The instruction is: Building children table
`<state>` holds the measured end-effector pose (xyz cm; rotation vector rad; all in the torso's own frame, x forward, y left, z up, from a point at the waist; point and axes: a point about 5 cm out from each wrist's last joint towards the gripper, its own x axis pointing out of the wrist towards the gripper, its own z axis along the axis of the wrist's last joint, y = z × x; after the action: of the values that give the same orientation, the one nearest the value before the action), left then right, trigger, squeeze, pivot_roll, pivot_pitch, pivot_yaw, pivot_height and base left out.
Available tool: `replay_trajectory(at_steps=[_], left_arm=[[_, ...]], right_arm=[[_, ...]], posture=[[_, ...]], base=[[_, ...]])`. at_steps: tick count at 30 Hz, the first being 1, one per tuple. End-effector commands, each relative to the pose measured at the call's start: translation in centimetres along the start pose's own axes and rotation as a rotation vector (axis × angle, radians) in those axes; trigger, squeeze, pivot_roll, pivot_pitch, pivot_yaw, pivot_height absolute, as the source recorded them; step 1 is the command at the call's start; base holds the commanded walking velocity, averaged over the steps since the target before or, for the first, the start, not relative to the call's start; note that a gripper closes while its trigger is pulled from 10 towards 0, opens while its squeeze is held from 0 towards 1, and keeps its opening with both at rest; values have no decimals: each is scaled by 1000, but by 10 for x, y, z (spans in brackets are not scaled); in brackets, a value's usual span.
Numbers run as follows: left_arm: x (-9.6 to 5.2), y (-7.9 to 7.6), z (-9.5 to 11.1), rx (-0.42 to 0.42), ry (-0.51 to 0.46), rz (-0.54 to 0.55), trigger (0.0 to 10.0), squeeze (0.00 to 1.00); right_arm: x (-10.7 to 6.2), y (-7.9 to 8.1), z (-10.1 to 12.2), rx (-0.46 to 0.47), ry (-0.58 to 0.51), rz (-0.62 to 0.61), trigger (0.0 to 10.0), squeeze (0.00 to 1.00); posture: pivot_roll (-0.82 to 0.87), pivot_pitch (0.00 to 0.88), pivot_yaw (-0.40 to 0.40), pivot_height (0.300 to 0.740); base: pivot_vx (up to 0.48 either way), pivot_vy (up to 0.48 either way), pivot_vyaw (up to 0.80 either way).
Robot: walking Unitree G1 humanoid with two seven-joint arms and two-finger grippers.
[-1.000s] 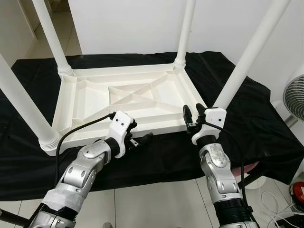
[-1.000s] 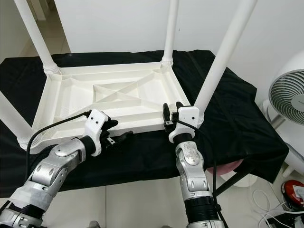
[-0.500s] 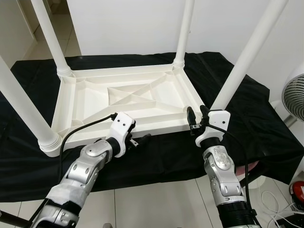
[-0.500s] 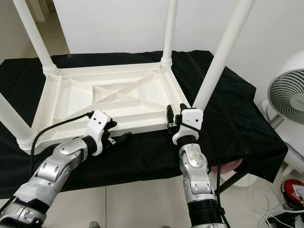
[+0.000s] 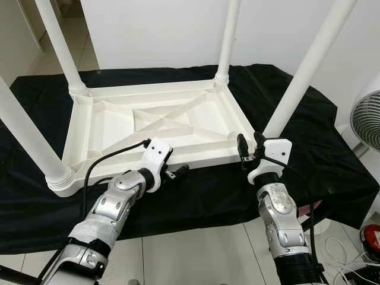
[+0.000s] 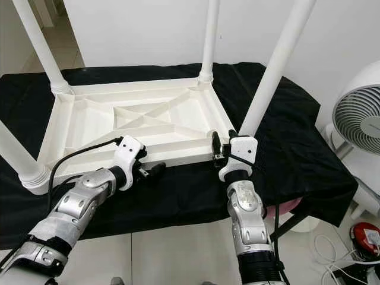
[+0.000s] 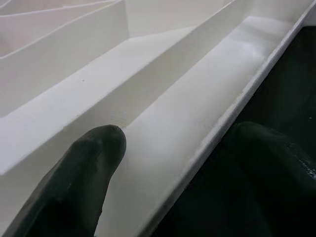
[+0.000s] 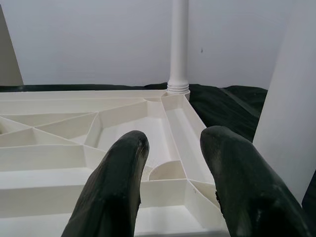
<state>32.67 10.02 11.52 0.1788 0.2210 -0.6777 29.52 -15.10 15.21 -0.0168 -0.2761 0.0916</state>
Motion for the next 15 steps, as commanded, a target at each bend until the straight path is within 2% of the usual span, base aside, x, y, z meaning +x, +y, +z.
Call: replay_trajectory(at_steps=[1,4,10,14,15], left_arm=[[1,5,-8,21,49,88,10000,0],[1,5,-9,26,66,89,10000,0],[2,5,-18,131,133,122,10000,0],[2,5,-18,145,138,123,10000,0],[2,5,-18,132,138,124,4235,0]], right_arm=[[2,1,3,-6,-6,5,10000,0],[2,2,3,-5,-6,7,10000,0],[3,3,4,-4,-6,7,10000,0],[3,3,4,-3,-6,7,10000,0],[3,3,4,-2,-6,7,10000,0]], posture=[[-130,0,-5,740],[-130,0,-5,740],[-125,0,-4,740],[-125,0,-4,740],[-121,0,-4,740]], base=[[0,0,0],[0,0,0],[0,0,0],[0,0,0],[0,0,0]])
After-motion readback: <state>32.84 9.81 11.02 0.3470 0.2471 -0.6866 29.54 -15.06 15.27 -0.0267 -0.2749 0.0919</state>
